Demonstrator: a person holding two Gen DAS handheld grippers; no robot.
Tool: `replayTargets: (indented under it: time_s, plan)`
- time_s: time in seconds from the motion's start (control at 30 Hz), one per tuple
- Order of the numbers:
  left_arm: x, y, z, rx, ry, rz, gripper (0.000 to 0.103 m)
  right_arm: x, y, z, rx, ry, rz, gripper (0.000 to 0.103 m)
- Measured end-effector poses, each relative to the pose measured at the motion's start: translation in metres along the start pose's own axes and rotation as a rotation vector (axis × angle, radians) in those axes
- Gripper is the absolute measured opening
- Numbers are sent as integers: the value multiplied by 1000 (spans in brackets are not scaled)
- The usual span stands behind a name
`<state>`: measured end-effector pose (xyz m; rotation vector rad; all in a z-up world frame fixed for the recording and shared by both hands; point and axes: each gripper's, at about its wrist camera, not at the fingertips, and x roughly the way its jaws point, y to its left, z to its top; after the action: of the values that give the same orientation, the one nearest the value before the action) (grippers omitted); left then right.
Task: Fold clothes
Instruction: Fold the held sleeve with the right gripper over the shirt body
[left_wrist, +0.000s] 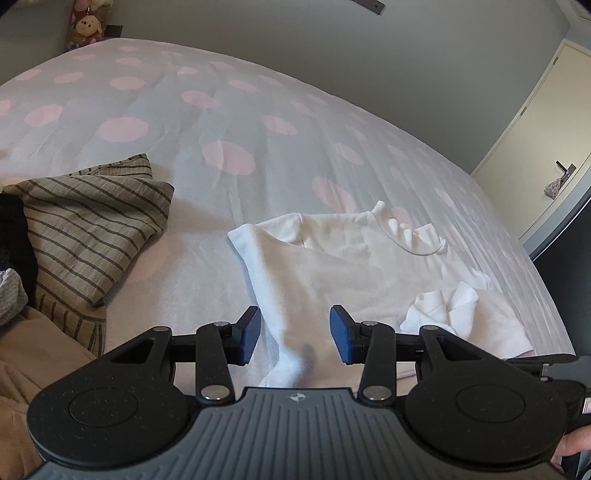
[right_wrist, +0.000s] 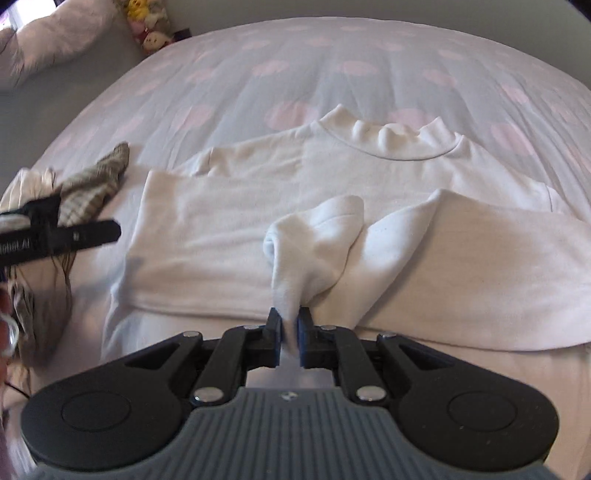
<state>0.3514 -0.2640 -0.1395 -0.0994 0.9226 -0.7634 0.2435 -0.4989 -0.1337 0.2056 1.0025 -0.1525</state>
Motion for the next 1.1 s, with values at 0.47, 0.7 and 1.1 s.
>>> replayTargets:
  time_s: [0.47, 0.7, 1.1]
  plan:
    - [-2, -6, 0, 24, 5, -3, 39, -44, 22, 15, -219, -87, -55, 54]
    - [0, -3, 0, 31, 21, 16, 39, 5, 42, 30, -298, 2, -127, 45]
    - [-5, 13, 6, -54, 8, -38, 39, -32, 30, 76, -115, -206, -36, 8]
